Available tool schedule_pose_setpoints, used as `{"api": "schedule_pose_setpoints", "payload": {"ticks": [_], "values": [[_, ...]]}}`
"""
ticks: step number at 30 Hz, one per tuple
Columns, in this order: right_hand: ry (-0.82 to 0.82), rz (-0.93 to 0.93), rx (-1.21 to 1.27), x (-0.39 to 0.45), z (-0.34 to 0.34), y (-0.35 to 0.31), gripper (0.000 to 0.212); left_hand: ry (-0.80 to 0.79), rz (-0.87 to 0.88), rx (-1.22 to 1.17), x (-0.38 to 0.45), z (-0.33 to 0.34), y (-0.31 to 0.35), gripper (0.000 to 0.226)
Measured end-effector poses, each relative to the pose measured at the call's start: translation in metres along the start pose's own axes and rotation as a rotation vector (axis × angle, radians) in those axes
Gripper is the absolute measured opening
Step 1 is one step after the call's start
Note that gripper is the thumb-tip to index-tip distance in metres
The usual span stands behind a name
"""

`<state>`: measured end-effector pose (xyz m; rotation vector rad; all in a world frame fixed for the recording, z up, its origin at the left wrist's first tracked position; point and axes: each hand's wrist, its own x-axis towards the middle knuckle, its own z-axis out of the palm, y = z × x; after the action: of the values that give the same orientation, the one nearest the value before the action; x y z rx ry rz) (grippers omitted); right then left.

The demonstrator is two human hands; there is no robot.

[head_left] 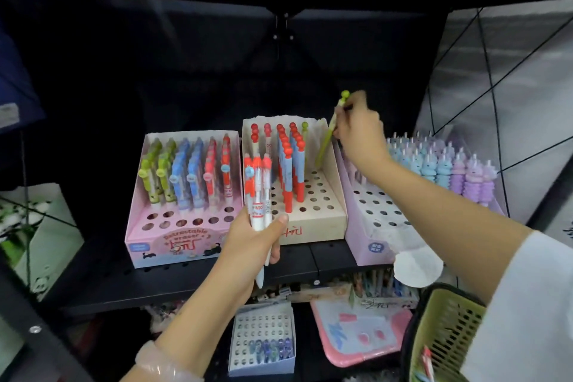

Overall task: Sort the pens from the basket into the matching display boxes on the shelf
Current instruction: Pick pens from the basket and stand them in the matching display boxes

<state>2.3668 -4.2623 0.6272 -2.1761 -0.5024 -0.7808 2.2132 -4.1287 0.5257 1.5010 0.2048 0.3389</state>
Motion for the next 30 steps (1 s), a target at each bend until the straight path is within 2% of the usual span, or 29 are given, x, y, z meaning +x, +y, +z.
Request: {"api": "schedule_pose_setpoints", "payload": {"ticks": [4,11,14,16,17,18,20,23,26,28,30], "values": [[-0.107,-0.032,-0.189,0.007,0.019,0.003,0.031,-0.014,0.009,-0.023,0.005,-0.004,-0.001,0.014],[-0.208,-0.077,-0.388,0.005,0.041,0.012,0.025,-0.050,0.025,-0.021,0.007,-0.010,0.000,0.013],[-0.113,0.026,-0.160,-0.004,0.038,0.003,0.033,-0.058,0.028,-0.026,0.005,-0.012,0.001,0.012],[0.043,-0.007,0.046,-0.014,0.026,-0.010,0.021,-0.051,0.027,-0.047,0.004,-0.011,0.002,0.013],[0.068,-0.036,0.142,-0.022,0.020,-0.017,0.011,-0.048,0.026,-0.061,0.003,-0.010,0.003,0.014],[0.039,-0.050,0.247,-0.030,0.013,-0.025,0.006,-0.047,0.025,-0.078,0.002,-0.009,0.004,0.014],[-0.133,-0.038,0.391,-0.050,0.002,-0.039,0.015,-0.054,0.032,-0.108,0.000,-0.007,0.005,0.014],[-0.397,0.005,0.354,-0.076,-0.002,-0.052,0.020,-0.095,0.055,-0.111,-0.005,-0.001,0.008,0.012],[-0.510,0.037,0.370,-0.086,0.000,-0.059,0.019,-0.141,0.083,-0.104,-0.010,0.004,0.009,0.017],[-0.589,0.085,0.482,-0.086,0.000,-0.062,0.016,-0.144,0.083,-0.121,-0.014,0.001,0.009,0.037],[-0.630,0.140,0.597,-0.084,-0.001,-0.064,0.020,-0.103,0.059,-0.194,-0.017,-0.007,0.011,0.040]]}}
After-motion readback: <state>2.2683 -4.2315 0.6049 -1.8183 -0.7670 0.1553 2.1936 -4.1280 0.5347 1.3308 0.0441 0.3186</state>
